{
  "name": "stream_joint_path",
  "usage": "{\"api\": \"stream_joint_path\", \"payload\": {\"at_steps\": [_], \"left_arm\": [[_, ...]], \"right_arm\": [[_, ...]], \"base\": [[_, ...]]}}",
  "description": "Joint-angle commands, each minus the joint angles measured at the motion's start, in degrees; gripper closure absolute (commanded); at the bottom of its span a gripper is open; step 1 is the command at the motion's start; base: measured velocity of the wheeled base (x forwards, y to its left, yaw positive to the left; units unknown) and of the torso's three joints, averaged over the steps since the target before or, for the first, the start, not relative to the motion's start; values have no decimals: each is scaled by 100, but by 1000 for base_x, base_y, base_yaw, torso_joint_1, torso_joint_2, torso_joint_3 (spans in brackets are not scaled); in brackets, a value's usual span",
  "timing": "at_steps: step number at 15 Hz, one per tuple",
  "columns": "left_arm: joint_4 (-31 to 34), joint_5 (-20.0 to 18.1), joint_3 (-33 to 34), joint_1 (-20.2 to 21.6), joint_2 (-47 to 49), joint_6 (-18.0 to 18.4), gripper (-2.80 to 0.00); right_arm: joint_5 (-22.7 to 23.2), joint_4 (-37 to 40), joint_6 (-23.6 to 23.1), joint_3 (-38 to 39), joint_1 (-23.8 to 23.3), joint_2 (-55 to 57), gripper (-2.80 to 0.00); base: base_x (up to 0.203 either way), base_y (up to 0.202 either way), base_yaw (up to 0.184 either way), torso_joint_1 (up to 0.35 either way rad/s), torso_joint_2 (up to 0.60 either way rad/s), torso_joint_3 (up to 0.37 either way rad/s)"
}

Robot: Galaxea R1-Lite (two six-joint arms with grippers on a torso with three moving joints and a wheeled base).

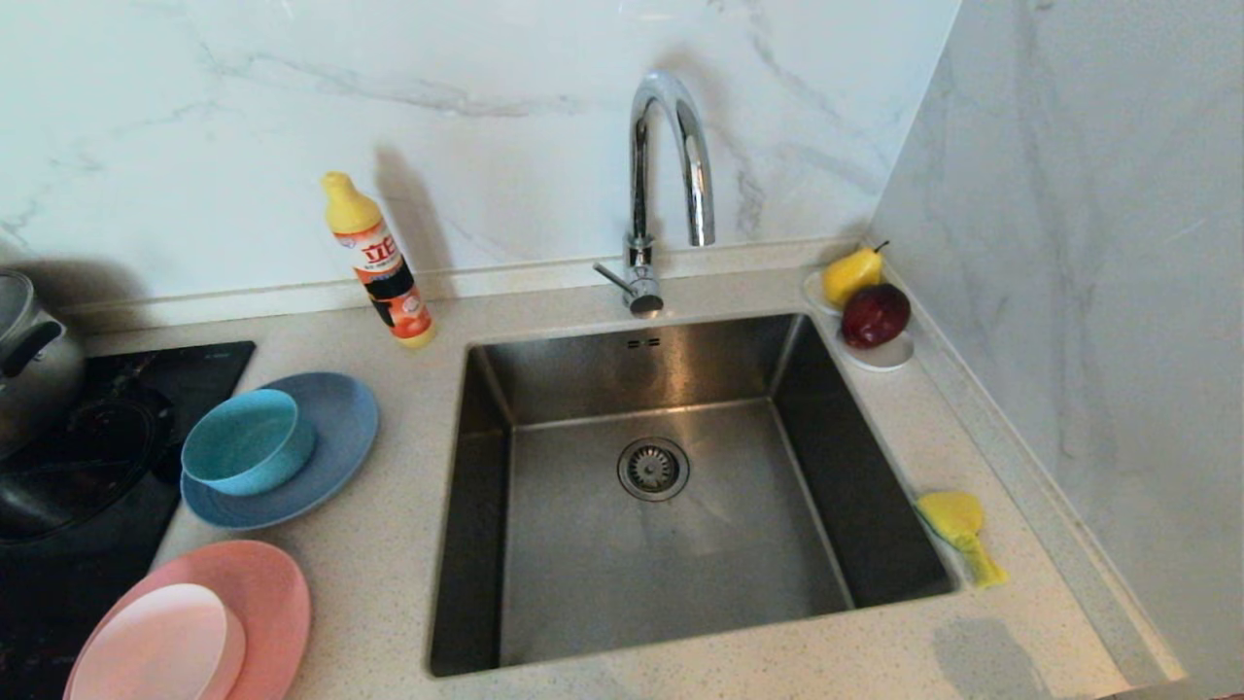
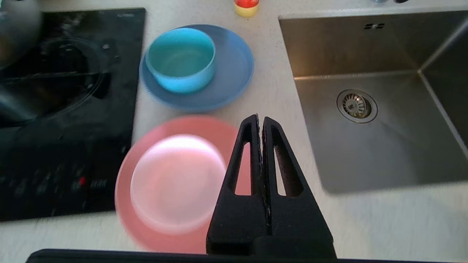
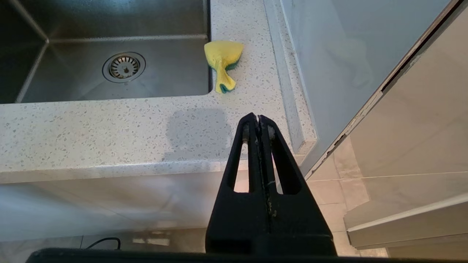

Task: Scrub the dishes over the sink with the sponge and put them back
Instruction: Grab the dish soap

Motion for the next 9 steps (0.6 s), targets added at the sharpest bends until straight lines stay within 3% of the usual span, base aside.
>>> {"api": "stream_joint_path", "payload": {"at_steps": [1,5,9], "left_arm": [[-397,55,-595,6,2242,-76,0],[-1414,368,-1414,5,4899,-200,0],[-3077,686,-1838,4,6674,-243,0]], "right_arm": [[2,-8,0,0,0,2,0],[2,1,0,0,0,2,0],[2,-7,0,0,0,2,0]], "base": [[0,0,0,0,0,0],[0,0,0,0,0,0],[0,0,0,0,0,0]]}}
